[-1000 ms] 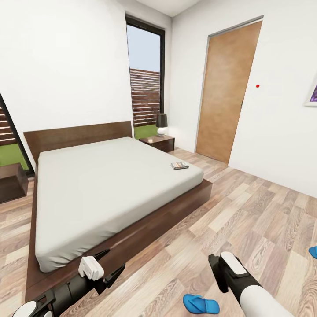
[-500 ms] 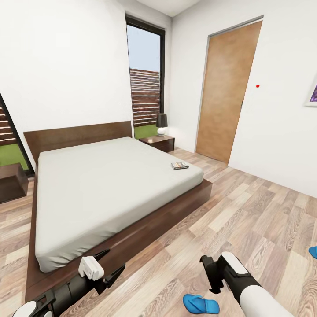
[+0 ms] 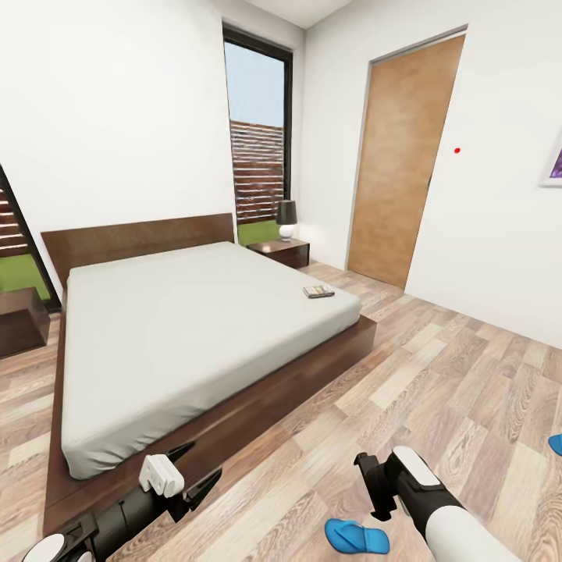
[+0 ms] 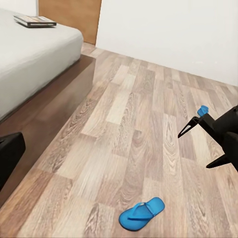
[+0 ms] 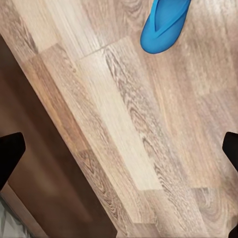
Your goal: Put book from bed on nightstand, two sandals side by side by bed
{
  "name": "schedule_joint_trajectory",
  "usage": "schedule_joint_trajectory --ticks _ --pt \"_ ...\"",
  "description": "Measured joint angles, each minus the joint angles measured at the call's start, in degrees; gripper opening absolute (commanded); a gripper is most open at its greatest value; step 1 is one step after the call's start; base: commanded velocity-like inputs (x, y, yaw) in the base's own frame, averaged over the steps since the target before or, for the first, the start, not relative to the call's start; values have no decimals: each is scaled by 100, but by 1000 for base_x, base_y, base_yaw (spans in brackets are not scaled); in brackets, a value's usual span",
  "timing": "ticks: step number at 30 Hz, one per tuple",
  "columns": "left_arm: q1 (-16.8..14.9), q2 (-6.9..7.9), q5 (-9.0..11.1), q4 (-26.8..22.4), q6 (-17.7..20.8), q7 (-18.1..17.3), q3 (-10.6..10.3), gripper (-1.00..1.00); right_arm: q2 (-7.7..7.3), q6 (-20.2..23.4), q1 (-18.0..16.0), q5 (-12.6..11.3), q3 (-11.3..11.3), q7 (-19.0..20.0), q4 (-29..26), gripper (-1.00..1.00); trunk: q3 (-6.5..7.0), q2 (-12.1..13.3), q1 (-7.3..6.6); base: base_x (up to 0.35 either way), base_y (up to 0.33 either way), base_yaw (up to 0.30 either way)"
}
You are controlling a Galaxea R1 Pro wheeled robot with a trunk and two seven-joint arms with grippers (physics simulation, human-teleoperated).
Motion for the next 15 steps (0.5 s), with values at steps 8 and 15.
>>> schedule_joint_trajectory --ticks 8,15 --pt "0 0 -1 0 -1 0 0 100 1 -7 0 0 -2 0 2 100 -144 -321 176 0 0 0" --pt "0 0 0 3 -1 0 0 100 4 -9 0 0 -2 0 3 100 -269 -602 330 0 0 0"
